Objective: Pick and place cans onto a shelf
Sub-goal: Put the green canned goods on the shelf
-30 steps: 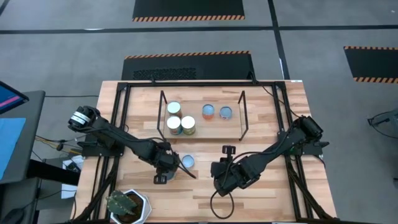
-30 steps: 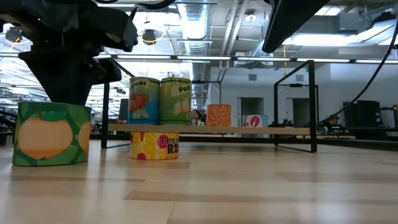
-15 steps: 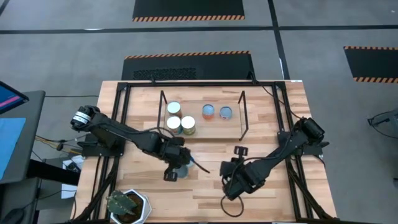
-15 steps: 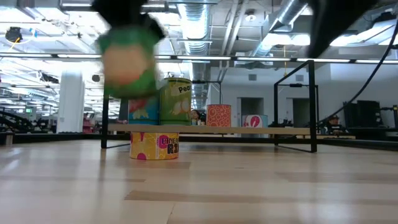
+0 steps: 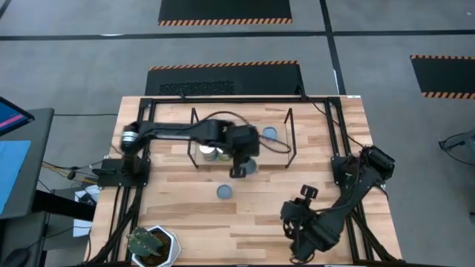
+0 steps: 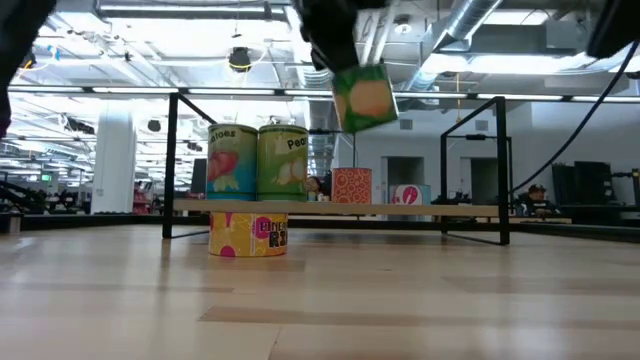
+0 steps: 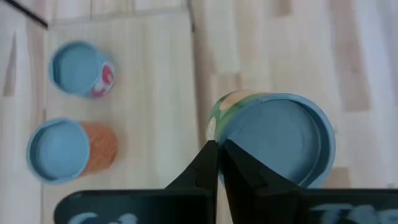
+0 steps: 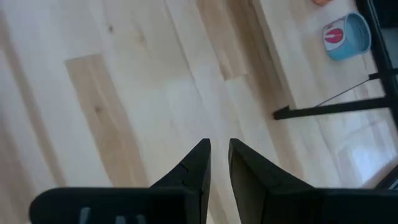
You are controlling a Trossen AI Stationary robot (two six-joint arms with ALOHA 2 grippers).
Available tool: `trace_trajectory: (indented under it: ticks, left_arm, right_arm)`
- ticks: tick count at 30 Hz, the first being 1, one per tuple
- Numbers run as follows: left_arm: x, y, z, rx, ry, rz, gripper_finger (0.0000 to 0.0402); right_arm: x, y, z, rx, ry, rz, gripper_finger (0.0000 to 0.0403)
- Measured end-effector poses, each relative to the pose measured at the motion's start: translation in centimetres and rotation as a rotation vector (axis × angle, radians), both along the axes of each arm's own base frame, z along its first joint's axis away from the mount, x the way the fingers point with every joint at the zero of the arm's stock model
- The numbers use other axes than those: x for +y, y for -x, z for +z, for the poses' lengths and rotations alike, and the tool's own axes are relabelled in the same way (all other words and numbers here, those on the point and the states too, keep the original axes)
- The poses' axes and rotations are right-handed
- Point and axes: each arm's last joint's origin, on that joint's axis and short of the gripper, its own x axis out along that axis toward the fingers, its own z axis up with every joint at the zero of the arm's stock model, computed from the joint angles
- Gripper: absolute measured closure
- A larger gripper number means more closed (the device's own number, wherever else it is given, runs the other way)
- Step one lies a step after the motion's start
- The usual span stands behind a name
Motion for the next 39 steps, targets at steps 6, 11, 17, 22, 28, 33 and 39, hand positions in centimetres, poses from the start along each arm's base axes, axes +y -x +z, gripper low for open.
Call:
trace_trajectory:
  ticks: [6, 11, 17, 22, 28, 33, 39]
  left_arm:
    - [3.1, -3.6, -1.5, 0.113, -0.040, 0.051, 0.0401]
    - [5.6, -6.0, -3.8, 0.177, -0.065, 0.084, 0.0401]
    - [7.2, -5.8, -6.3, 0.294, -0.087, 0.106, 0.0401]
    - [8.2, -5.6, -6.3, 0.311, -0.120, 0.120, 0.0401]
    - [8.8, -5.4, -6.3, 0.315, -0.115, 0.133, 0.0401]
    - [8.7, -5.4, -6.4, 0.324, -0.112, 0.136, 0.0386]
    - [8.5, -5.3, -6.4, 0.328, -0.089, 0.128, 0.0378]
  right_arm:
    - [1.2, 1.2, 0.1, -0.053, 0.014, 0.025, 0.0321]
    - [1.5, 1.5, 0.1, -0.077, 0.026, 0.041, 0.0321]
    - [1.6, 1.5, 0.1, -0.082, -0.001, 0.013, 0.0321]
    - [1.5, 1.4, 0.1, -0.082, -0.002, 0.009, 0.0321]
    - [1.5, 1.4, 0.1, -0.081, -0.006, 0.005, 0.0321]
    - [1.5, 1.4, 0.1, -0.087, -0.012, -0.012, 0.0321]
    - [1.5, 1.4, 0.1, -0.087, -0.012, -0.013, 0.0321]
